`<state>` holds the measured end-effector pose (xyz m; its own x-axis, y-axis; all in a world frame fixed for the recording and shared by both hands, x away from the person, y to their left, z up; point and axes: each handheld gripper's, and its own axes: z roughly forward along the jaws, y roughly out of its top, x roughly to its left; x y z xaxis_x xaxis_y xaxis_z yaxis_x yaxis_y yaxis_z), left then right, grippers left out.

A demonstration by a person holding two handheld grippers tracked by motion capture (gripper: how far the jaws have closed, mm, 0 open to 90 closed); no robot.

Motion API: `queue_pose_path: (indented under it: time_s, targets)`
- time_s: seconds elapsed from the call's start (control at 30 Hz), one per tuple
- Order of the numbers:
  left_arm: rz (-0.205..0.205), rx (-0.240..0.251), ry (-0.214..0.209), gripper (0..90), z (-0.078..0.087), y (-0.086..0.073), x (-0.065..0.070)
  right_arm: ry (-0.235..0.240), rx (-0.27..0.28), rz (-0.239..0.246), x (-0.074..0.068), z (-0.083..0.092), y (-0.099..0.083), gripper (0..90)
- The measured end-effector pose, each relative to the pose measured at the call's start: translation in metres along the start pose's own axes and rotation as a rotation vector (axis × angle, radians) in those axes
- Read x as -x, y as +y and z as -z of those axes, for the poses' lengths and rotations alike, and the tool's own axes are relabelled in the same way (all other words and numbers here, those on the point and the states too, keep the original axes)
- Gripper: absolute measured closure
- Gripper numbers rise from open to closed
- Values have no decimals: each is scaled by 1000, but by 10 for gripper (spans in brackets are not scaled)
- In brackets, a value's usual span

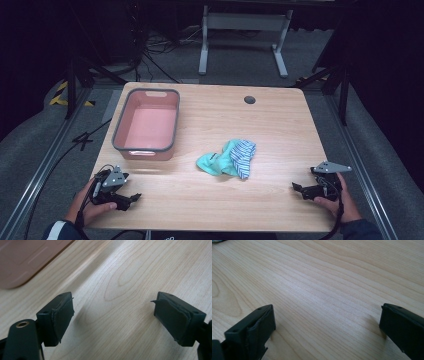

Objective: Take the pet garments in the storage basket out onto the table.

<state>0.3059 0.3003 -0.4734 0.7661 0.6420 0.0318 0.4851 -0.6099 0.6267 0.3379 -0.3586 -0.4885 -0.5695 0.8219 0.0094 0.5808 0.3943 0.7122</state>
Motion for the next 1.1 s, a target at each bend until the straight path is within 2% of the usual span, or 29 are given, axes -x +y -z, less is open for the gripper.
queue_pose_path:
  time_s: [0.1,0.17,1.1]
  targets:
    - [49,46,-20,144,-1,-8,-6,0,0,0,0,0,0,7]
    - [55,80,-16,134,-2,-13,-7,0,-1,1,0,0,0,7]
    - [68,82,-7,118,-2,-13,-6,-1,0,-1,0,1,-1,7]
